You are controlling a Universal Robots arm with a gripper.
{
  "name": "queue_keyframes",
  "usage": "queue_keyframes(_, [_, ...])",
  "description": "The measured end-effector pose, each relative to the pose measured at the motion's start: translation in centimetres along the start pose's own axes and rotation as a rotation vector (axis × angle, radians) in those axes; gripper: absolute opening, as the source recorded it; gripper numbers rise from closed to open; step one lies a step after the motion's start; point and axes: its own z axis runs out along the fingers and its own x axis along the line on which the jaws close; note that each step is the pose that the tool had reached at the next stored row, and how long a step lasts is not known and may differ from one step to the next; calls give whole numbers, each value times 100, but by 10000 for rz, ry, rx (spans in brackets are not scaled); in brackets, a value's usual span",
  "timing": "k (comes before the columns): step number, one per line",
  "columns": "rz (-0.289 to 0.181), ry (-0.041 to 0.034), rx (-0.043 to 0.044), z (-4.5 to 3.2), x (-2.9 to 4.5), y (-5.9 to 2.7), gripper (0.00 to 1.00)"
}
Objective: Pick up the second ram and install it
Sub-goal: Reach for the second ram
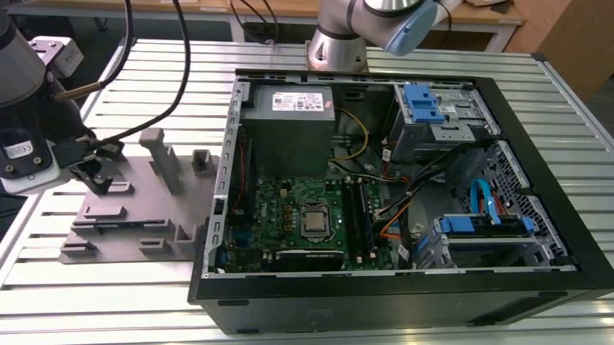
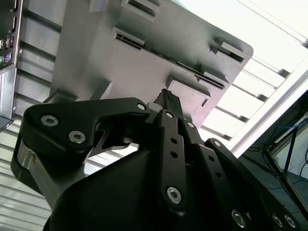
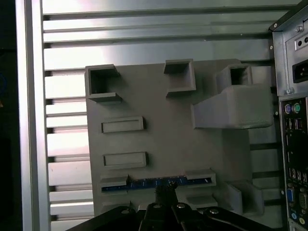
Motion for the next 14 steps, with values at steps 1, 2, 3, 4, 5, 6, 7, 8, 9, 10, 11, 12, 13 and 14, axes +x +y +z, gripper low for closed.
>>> queue_keyframes(1, [0,0,0,9,8,-5,7])
queue_keyframes(2, [-1,0,0,18,15,-11,7])
queue_keyframes(3, [-1,-1,-1,29,21,-17,7])
queue_keyframes(4, [0,0,-1,40,28,-22,7])
queue_keyframes(5, [0,-1,-2,57,32,-30,7])
queue_keyframes(6, [0,-1,-2,75,33,-39,7])
queue_keyframes(7, [1,-2,-2,93,33,-49,7])
queue_keyframes(8, [0,-2,-2,111,32,-57,7])
queue_keyframes(9, [0,0,-1,127,32,-63,7])
queue_keyframes(10, [0,0,-1,145,33,-67,7])
queue_keyframes(11, [-5,0,-1,165,31,-70,7])
queue_keyframes(12, [-16,0,0,183,24,-71,7])
queue_keyframes(13, [-40,2,9,201,10,-71,7])
queue_keyframes(14, [-62,2,26,216,-1,-70,7])
